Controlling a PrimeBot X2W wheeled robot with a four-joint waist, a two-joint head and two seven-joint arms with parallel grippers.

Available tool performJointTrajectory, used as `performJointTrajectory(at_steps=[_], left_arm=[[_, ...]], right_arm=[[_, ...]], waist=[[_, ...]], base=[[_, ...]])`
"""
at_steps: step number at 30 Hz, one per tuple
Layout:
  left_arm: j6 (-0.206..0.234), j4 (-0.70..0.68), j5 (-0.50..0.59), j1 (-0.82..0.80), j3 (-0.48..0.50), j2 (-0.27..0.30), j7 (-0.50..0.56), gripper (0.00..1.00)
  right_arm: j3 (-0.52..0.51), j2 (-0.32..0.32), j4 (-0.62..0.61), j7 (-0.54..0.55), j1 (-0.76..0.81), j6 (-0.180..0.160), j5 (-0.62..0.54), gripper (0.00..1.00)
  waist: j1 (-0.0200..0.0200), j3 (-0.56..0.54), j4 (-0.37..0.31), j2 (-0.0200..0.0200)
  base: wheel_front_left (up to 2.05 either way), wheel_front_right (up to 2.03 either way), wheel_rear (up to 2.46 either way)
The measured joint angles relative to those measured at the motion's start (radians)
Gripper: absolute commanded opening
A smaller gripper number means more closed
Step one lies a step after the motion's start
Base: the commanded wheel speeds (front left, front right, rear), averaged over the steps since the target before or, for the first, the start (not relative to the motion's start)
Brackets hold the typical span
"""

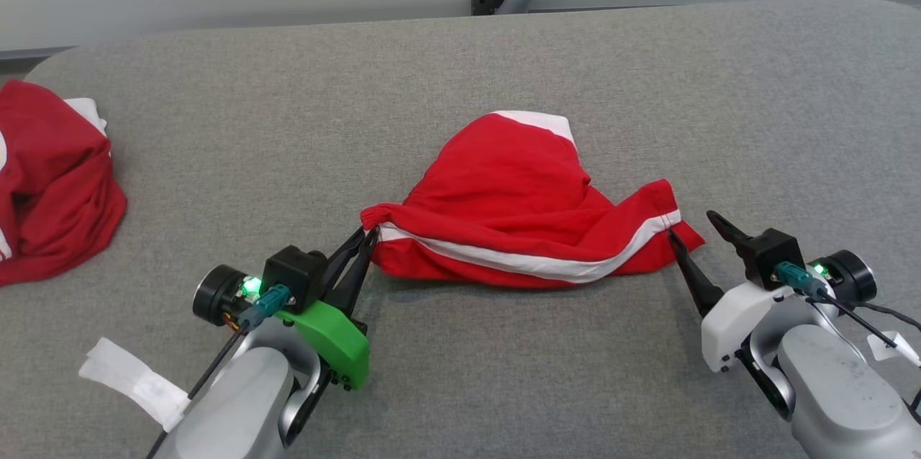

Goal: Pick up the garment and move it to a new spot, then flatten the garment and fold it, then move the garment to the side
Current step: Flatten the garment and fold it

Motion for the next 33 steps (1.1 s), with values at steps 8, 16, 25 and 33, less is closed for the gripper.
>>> performJointTrajectory(at_steps=[8,16,25,33], left_arm=[[-0.011,0.01,0.018,-0.002,0.019,-0.024,0.0,0.0],[-0.02,0.013,0.032,-0.003,0.038,-0.039,0.0,0.0],[-0.028,0.021,0.057,-0.002,0.048,-0.047,0.0,0.0],[-0.03,0.03,0.062,0.0,0.051,-0.049,0.0,0.0]], right_arm=[[0.103,0.002,0.154,0.0,-0.106,0.0,0.07,0.43],[0.166,0.0,0.195,0.0,-0.153,0.0,0.108,0.46],[0.226,-0.011,0.233,0.0,-0.179,0.0,0.166,0.5],[0.267,-0.017,0.239,0.0,-0.185,0.0,0.188,0.0]], waist=[[0.0,0.011,0.028,0.0],[0.0,0.017,0.032,0.0],[0.0,0.019,0.032,0.0],[0.0,0.016,0.037,0.0]], base=[[0.0,0.0,0.0],[0.0,0.0,0.0],[0.0,0.0,0.0],[0.0,0.0,0.0]])
